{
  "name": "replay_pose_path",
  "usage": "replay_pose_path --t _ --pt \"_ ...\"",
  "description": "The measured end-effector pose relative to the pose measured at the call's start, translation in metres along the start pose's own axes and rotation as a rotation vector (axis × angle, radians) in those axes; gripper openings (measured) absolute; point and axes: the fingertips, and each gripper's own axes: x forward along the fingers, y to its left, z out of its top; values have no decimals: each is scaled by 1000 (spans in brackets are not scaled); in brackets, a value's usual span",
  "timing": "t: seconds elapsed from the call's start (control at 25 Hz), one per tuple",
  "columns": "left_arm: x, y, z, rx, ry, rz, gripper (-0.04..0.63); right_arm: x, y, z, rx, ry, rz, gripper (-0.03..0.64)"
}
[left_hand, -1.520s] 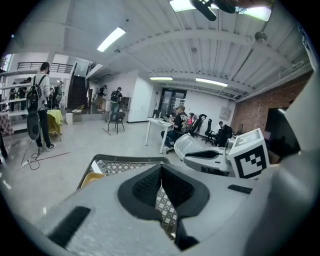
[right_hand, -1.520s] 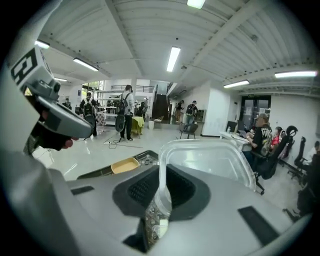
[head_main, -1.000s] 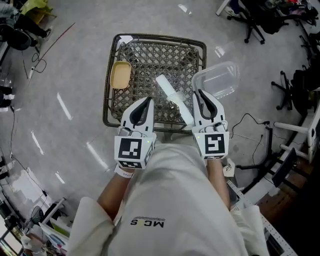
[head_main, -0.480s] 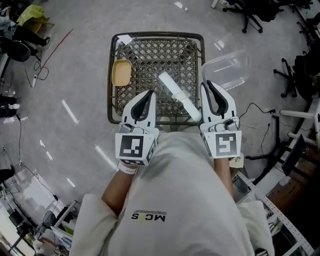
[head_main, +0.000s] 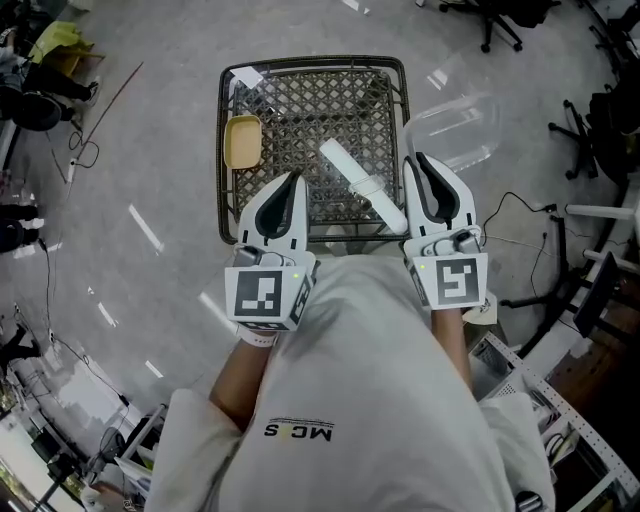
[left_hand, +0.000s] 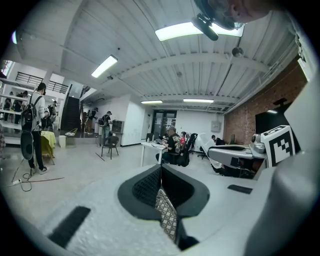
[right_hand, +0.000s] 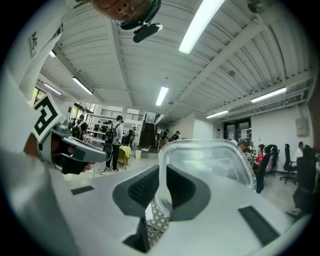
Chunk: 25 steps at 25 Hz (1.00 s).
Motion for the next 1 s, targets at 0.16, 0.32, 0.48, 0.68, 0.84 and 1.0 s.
replay_pose_path --t 0.16,0.32,0.48,0.68,0.84,1.0 --pt "-3 0 -1 -6 -3 1 26 -1 1 -1 0 3 3 55" --pt "-7 0 -1 -10 -8 5 26 -3 6 -2 -9 14 9 55" --pt "-7 -1 -3 -15 -4 -4 26 -3 9 0 5 13 6 55" --pt "-7 -2 -4 -15 -3 -16 26 -5 11 1 -3 10 4 55" --pt "-7 -6 -5 -14 -6 -18 26 -8 11 0 2 12 4 55" --pt "-8 -6 -5 -18 -7 -19 26 -9 11 1 -3 16 5 55"
